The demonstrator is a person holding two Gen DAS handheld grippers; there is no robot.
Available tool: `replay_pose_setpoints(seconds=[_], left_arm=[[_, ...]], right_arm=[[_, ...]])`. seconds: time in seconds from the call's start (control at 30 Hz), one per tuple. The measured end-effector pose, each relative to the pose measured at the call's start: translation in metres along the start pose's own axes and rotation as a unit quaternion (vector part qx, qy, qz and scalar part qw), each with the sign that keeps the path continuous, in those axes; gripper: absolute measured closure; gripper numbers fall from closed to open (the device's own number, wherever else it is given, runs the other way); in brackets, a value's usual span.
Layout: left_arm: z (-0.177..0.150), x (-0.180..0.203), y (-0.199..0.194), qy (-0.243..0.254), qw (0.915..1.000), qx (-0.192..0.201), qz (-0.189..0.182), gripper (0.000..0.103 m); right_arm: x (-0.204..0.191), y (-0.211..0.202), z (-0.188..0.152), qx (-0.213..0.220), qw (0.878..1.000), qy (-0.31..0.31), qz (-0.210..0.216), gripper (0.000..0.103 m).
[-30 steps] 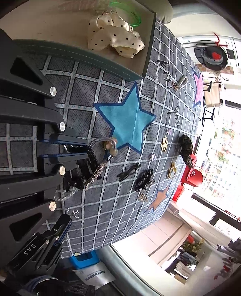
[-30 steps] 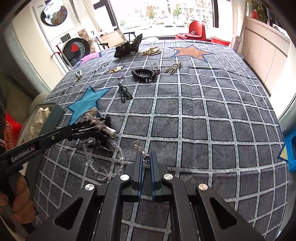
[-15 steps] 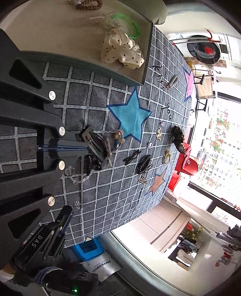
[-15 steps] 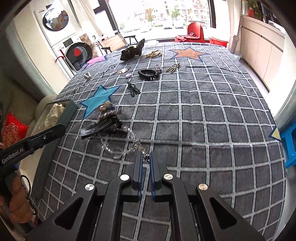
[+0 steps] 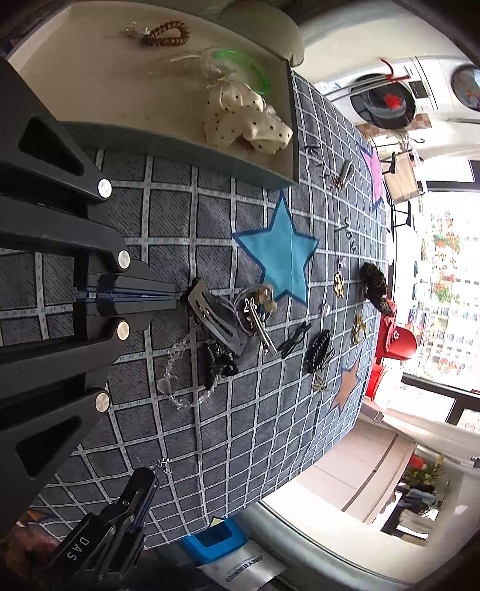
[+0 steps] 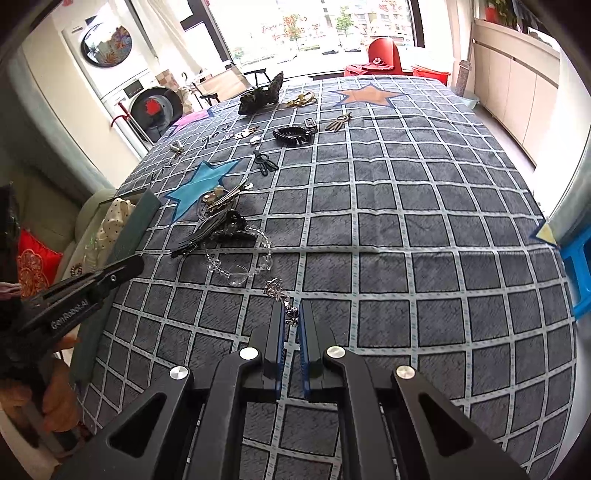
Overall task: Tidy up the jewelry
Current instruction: 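Carry the barrette with the left gripper and the silver chain with the right into the box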
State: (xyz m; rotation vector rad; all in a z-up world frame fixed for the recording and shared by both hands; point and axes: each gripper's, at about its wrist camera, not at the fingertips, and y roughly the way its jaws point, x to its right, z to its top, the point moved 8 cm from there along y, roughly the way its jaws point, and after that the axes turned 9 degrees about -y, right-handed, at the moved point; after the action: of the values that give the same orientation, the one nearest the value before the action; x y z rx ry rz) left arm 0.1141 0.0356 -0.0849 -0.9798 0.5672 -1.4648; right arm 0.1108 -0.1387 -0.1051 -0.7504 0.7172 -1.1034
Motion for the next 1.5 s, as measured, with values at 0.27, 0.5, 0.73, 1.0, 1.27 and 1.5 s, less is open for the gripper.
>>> replay_pose_setpoints(seconds=[0.27, 0.5, 0.73, 1.0, 1.27, 1.5], left_arm=[[0.001, 0.006, 0.009, 0.006, 0.9999, 0.000, 0.010, 0.006], [0.013, 0.011, 0.039, 0.050, 0.9970, 0.034, 0.049, 0.000], [0.030, 0.011, 0.098, 0.119, 0.9915, -0.004, 0.053, 0.014], [0.034, 0.016, 0.140, 0.124, 0.9899, -0.066, 0.015, 0.043], [0.035, 0.030, 0.132, 0.127, 0.9904, -0.053, -0.014, 0.093], [0.026, 0.031, 0.105, 0.112, 0.9929, -0.030, -0.026, 0.095]], right_arm=[[0.009, -0.002, -0.005, 0.001, 1.000, 0.013, 0.005, 0.095], [0.013, -0.001, -0.007, 0.001, 1.000, 0.022, 0.010, 0.095], [0.017, -0.004, -0.009, 0.001, 1.000, 0.026, 0.011, 0.095], [0.022, -0.001, -0.010, -0.004, 0.999, 0.031, 0.010, 0.095], [0.021, -0.001, -0.010, -0.003, 0.999, 0.033, 0.010, 0.095], [0.017, -0.007, -0.010, 0.003, 0.999, 0.034, 0.009, 0.095]])
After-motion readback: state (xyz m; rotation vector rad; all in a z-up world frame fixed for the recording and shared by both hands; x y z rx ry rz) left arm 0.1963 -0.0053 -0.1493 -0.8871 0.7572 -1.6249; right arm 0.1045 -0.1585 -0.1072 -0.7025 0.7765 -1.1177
